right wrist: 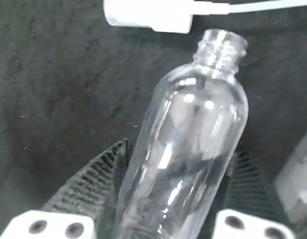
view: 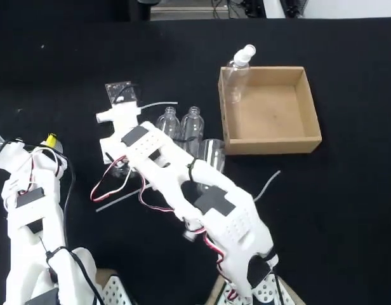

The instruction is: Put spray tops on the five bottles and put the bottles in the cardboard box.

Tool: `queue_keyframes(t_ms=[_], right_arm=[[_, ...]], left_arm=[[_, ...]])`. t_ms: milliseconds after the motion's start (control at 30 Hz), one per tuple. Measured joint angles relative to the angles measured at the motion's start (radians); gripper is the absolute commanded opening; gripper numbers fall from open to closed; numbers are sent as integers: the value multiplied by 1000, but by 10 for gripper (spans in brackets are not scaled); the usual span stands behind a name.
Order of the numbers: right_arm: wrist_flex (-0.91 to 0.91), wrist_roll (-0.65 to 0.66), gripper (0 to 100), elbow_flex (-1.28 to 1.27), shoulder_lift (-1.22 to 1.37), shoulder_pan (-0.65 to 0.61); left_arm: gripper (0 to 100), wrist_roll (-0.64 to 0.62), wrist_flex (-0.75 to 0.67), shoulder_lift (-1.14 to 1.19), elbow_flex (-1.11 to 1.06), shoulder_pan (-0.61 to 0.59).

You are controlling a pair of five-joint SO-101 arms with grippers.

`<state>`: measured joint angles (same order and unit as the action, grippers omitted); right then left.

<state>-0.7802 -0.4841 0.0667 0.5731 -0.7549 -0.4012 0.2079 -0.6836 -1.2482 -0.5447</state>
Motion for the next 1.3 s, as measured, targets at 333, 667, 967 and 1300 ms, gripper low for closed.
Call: queue_keyframes(t_ms=[333, 667, 967, 1300], right_arm=[[-313, 301, 10, 80, -190, 25], [-707, 555, 11, 5, -643, 316], [-798, 816, 11, -290, -967, 735], [-623, 1111, 11, -545, -1042, 1427]], left_arm=[[202, 0, 0, 0, 0, 0], [202, 0, 0, 0, 0, 0], [202, 0, 0, 0, 0, 0], [202, 0, 0, 0, 0, 20]])
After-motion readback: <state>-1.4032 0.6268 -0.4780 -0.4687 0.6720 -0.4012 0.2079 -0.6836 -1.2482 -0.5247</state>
